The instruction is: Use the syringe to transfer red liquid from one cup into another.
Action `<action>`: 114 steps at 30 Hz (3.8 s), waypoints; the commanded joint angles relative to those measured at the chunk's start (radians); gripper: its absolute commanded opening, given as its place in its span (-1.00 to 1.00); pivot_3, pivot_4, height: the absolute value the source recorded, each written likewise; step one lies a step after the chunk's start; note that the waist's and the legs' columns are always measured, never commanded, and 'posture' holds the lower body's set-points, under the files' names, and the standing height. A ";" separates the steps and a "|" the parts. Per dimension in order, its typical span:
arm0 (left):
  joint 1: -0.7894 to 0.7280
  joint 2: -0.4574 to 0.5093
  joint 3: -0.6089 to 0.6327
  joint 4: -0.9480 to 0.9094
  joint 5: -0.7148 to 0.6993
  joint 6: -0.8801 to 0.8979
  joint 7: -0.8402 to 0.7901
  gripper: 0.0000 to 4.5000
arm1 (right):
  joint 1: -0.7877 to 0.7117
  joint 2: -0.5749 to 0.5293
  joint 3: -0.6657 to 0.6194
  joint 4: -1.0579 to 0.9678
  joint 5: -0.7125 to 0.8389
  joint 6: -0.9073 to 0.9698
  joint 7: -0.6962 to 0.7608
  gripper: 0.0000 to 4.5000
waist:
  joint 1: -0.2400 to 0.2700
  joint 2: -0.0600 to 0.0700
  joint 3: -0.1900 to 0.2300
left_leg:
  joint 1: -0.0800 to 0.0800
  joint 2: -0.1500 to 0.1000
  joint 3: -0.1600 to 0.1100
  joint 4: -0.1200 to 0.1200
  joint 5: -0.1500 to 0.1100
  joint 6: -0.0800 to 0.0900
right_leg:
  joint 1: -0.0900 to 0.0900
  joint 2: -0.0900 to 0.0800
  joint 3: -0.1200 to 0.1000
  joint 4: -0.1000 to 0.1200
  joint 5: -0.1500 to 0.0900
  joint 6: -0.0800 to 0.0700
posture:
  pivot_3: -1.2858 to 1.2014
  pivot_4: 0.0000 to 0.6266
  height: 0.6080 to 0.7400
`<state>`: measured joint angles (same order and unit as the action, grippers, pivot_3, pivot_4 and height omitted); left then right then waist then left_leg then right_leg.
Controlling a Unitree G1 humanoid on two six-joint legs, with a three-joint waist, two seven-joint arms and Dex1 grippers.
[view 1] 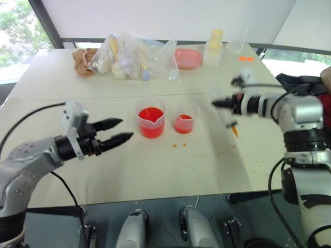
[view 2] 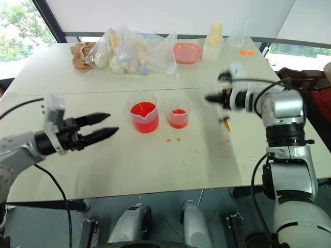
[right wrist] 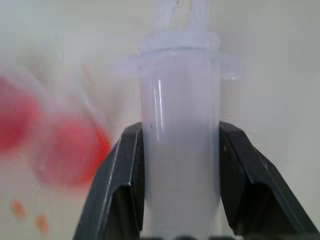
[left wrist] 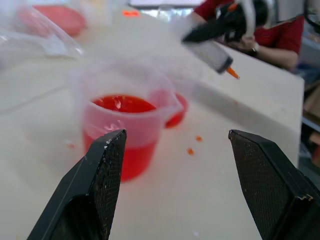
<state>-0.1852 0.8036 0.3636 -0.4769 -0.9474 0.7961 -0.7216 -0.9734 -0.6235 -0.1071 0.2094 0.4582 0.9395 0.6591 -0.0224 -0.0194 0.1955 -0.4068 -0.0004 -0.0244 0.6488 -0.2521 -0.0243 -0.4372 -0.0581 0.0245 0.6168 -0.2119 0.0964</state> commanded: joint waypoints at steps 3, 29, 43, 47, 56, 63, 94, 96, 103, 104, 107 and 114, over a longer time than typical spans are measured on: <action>-0.097 0.040 0.037 0.074 0.003 -0.028 -0.025 0.52 | -0.038 0.211 -0.046 -0.313 0.097 -0.217 -0.058 -0.39 | 0.001 -0.002 -0.001 | 0.000 0.001 -0.003 -0.001 0.000 0.000 | 0.000 0.001 -0.002 0.002 0.000 0.000 | 0.03 -0.52 1.00; -0.572 -0.034 -0.119 0.380 0.274 -0.292 -0.088 0.52 | 0.157 0.704 0.220 0.070 -0.205 -0.938 -0.134 -0.39 | -0.005 -0.002 -0.001 | 0.000 -0.002 -0.003 0.000 0.001 -0.003 | -0.004 -0.001 -0.002 0.012 0.000 0.000 | 0.03 -0.52 1.00; -0.719 -0.121 -0.257 0.660 0.544 -0.544 -0.121 0.52 | 0.219 0.741 0.268 0.036 -0.233 -0.949 -0.132 -0.39 | -0.021 -0.002 -0.001 | 0.000 -0.002 -0.004 0.000 0.002 -0.003 | -0.005 -0.001 -0.002 0.013 0.000 0.000 | 0.03 -0.52 1.00; -0.733 -0.139 -0.279 0.657 0.560 -0.537 -0.145 0.52 | 0.236 0.755 0.284 0.028 -0.237 -0.950 -0.133 -0.39 | -0.021 -0.002 -0.001 | 0.000 -0.002 -0.004 0.000 0.002 -0.003 | -0.005 -0.001 -0.002 0.013 0.000 0.000 | 0.03 -0.52 1.00; -0.714 -0.052 -0.176 0.659 0.525 -0.502 -0.169 0.52 | 0.221 0.761 0.262 0.055 -0.245 -0.962 -0.156 -0.39 | -0.023 -0.002 -0.001 | 0.000 -0.001 -0.004 0.000 0.002 -0.003 | -0.005 0.000 -0.002 0.014 0.000 0.000 | 0.03 -0.52 1.00; -0.651 -0.028 -0.149 0.520 0.420 -0.379 -0.220 0.52 | 0.208 0.766 0.258 0.073 -0.248 -0.969 -0.153 -0.39 | -0.020 -0.002 -0.001 | 0.000 -0.002 -0.005 0.000 0.002 -0.003 | -0.005 -0.001 -0.002 0.014 0.000 0.000 | 0.03 -0.52 1.00; -0.723 -0.122 -0.290 0.639 0.634 -0.583 -0.200 -0.45 | 0.264 0.817 0.342 0.121 -0.304 -1.021 -0.151 -0.39 | -0.022 -0.002 -0.001 | 0.000 -0.002 -0.004 0.001 0.002 -0.003 | -0.005 0.000 -0.002 0.015 0.000 0.000 | 0.03 -0.52 1.00; -0.733 -0.128 -0.280 0.632 0.628 -0.579 -0.194 -0.86 | 0.263 0.819 0.346 0.136 -0.307 -1.033 -0.152 -0.39 | -0.022 -0.002 -0.002 | 0.000 -0.002 -0.005 0.001 0.002 -0.003 | -0.005 0.000 -0.002 0.015 0.000 0.000 | 0.03 -0.52 1.00; -0.763 -0.131 -0.261 0.629 0.614 -0.567 -0.185 -0.99 | 0.263 0.821 0.349 0.173 -0.310 -1.062 -0.151 -0.39 | -0.023 -0.002 -0.002 | 0.001 -0.001 -0.005 0.001 0.002 -0.003 | -0.005 0.000 -0.002 0.015 0.000 0.000 | 0.03 -0.52 1.00; -0.765 -0.131 -0.260 0.630 0.614 -0.568 -0.185 -0.99 | 0.262 0.821 0.349 0.175 -0.309 -1.064 -0.151 -0.39 | -0.022 -0.002 -0.002 | 0.001 -0.001 -0.005 0.001 0.002 -0.003 | -0.005 0.000 -0.002 0.015 0.000 0.000 | 0.03 -0.52 1.00; -0.792 -0.123 -0.250 0.649 0.618 -0.583 -0.182 -0.99 | 0.266 0.820 0.351 0.178 -0.310 -1.068 -0.151 -0.39 | -0.022 -0.002 -0.002 | 0.001 -0.001 -0.005 0.001 0.002 -0.003 | -0.005 0.000 -0.002 0.015 0.000 0.000 | 0.03 -0.52 1.00; -0.842 -0.093 -0.260 0.727 0.655 -0.648 -0.200 -0.99 | 0.279 0.819 0.366 0.173 -0.316 -1.075 -0.143 -0.39 | -0.022 -0.002 -0.001 | 0.001 -0.002 -0.005 0.001 0.002 -0.003 | -0.005 0.000 -0.002 0.015 0.000 0.000 | 0.03 -0.52 1.00</action>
<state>-0.9421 0.6727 0.0252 0.2378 -0.3061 0.1947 -0.9811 -0.7081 0.1336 0.1633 0.3802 0.1640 -0.1177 0.4509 -0.0447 -0.0216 0.1940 -0.4063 -0.0020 -0.0290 0.6500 -0.2501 -0.0274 -0.4419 -0.0583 0.0228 0.6321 -0.2116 0.0965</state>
